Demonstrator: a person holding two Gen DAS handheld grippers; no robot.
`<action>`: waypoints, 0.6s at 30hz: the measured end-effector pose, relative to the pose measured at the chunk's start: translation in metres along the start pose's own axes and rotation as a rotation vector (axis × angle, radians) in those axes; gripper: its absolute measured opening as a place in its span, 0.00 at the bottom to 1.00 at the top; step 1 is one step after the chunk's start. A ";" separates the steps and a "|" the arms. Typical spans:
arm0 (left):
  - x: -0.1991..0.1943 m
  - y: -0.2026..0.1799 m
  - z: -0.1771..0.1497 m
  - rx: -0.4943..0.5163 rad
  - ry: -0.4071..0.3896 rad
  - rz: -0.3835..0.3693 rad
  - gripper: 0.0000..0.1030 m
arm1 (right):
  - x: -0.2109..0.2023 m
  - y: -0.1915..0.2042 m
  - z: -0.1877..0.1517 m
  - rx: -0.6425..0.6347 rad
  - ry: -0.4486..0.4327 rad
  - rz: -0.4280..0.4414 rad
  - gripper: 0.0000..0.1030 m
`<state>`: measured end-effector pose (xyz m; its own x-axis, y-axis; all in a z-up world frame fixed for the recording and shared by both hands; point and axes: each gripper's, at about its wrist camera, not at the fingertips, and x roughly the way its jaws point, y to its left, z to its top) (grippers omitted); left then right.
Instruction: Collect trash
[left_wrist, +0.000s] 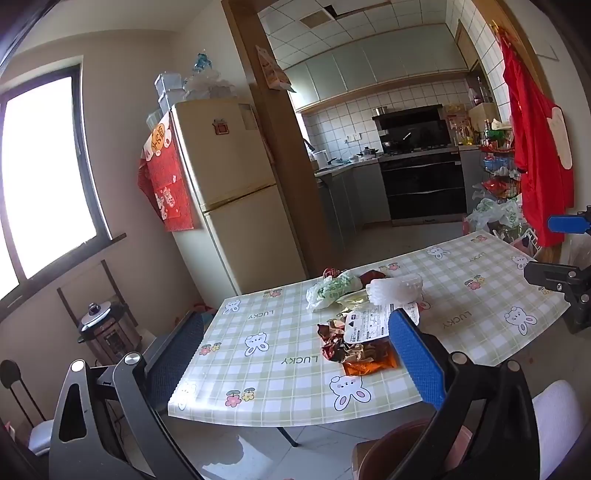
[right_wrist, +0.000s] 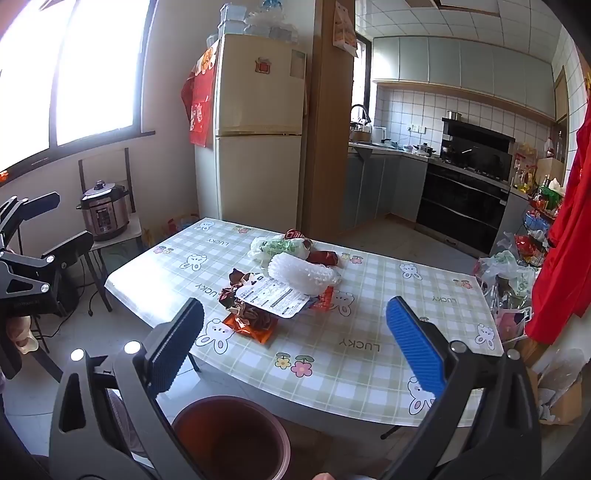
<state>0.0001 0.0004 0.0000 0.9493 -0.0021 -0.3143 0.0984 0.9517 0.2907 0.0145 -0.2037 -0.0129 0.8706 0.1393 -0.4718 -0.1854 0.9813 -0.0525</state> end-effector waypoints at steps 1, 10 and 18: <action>0.000 0.000 0.000 0.002 0.001 0.000 0.95 | 0.000 0.000 0.000 0.001 -0.001 0.001 0.95; -0.002 0.003 0.002 0.007 -0.005 0.010 0.95 | -0.001 0.000 -0.001 0.000 -0.004 0.002 0.95; -0.002 0.001 0.003 0.010 0.000 0.016 0.95 | 0.000 0.000 0.002 -0.003 -0.002 -0.001 0.95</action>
<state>-0.0005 0.0006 0.0034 0.9508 0.0134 -0.3094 0.0859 0.9484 0.3051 0.0154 -0.2037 -0.0109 0.8717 0.1385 -0.4701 -0.1857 0.9810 -0.0553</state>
